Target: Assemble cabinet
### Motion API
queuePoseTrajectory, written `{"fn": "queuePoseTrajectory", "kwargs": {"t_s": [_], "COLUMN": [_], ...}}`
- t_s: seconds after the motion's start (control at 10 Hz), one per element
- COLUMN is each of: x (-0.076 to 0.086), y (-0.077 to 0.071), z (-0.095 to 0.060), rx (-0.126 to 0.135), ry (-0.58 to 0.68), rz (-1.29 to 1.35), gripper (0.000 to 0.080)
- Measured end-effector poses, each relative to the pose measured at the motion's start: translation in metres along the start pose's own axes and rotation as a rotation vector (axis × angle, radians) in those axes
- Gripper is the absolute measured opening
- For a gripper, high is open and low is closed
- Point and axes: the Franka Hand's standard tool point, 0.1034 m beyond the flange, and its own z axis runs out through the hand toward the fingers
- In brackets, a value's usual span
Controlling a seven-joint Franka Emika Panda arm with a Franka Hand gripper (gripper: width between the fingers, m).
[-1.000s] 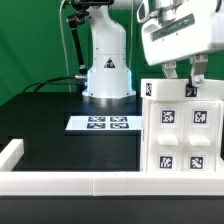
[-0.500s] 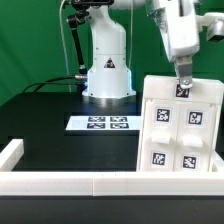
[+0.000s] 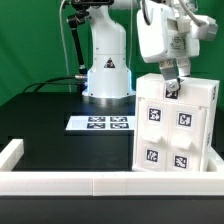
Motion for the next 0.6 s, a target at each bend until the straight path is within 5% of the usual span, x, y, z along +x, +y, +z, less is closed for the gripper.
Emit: {"fn": "queuePoseTrajectory", "kwargs": {"t_s": [0.1, 0.2, 0.3, 0.6], "x": [-0.001, -0.001, -0.001, -0.01], "y": [0.001, 0.001, 0.001, 0.001], "z": [0.001, 0.001, 0.001, -0.015], "rx": [-0.001, -0.002, -0.003, 0.008], "ry": [0.0, 0.0, -0.008, -0.047], "rz": [-0.016, -0.022, -0.038, -0.04], "gripper": [0.057, 0.0736, 0.0783, 0.0798]}}
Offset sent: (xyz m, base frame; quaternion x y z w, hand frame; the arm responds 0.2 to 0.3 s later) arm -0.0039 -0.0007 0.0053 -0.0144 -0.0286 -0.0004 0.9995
